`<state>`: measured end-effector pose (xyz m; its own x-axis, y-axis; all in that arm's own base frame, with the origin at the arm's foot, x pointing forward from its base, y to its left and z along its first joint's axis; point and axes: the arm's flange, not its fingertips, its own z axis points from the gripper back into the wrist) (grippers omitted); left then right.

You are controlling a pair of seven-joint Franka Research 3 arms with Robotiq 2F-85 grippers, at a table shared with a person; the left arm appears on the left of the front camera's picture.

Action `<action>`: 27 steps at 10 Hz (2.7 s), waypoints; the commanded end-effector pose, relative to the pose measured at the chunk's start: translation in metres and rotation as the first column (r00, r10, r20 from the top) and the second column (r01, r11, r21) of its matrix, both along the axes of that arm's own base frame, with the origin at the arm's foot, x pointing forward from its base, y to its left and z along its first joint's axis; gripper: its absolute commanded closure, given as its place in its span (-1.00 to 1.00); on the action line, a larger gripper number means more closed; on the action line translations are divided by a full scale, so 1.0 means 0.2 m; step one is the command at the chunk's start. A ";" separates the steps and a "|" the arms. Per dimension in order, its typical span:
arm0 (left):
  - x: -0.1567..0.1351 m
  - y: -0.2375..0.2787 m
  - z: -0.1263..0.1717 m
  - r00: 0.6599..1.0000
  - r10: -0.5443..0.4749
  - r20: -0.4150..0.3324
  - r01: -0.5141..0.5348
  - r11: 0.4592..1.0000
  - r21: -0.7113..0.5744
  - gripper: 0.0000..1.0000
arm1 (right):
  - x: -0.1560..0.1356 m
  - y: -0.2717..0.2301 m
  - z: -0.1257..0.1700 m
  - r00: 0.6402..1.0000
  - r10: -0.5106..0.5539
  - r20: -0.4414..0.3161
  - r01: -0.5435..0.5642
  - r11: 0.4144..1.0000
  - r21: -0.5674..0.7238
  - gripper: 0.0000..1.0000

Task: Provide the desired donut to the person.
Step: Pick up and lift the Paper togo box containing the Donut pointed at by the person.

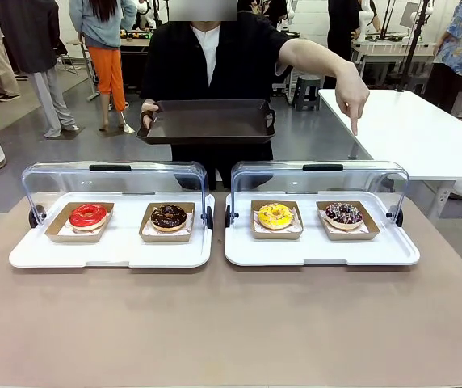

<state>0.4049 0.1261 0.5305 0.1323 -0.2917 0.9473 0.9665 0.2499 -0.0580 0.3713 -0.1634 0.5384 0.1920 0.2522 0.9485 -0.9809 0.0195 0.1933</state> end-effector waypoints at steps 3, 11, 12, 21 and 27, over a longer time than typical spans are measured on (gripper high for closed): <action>0.00 0.00 0.00 1.000 -0.001 0.002 0.001 1.000 -0.006 -1.00 | -0.02 0.04 0.01 1.000 0.011 -0.003 -0.012 0.994 -0.105 -1.00; 0.00 0.00 0.00 1.000 -0.001 0.002 0.001 1.000 -0.006 -1.00 | -0.05 0.64 -0.25 0.969 0.208 0.130 -0.026 0.615 -0.788 -1.00; 0.00 0.00 0.00 1.000 -0.001 0.002 0.001 1.000 -0.006 -1.00 | -0.02 0.69 -0.32 0.971 0.206 0.123 -0.024 0.594 -0.804 -1.00; 0.00 0.00 0.00 1.000 -0.001 0.002 0.001 1.000 -0.006 -1.00 | 0.16 0.77 -0.55 0.977 0.136 0.165 0.058 0.573 -0.818 -1.00; 0.00 0.00 0.00 1.000 -0.001 0.002 0.001 1.000 -0.006 -1.00 | 0.23 0.88 -0.62 0.974 0.075 0.216 0.159 0.454 -0.877 -1.00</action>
<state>0.4049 0.1263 0.5300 0.1344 -0.2922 0.9469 0.9664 0.2501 -0.0600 0.4121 -0.0017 0.4272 0.0224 0.9484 0.3164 -0.9921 0.0602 -0.1100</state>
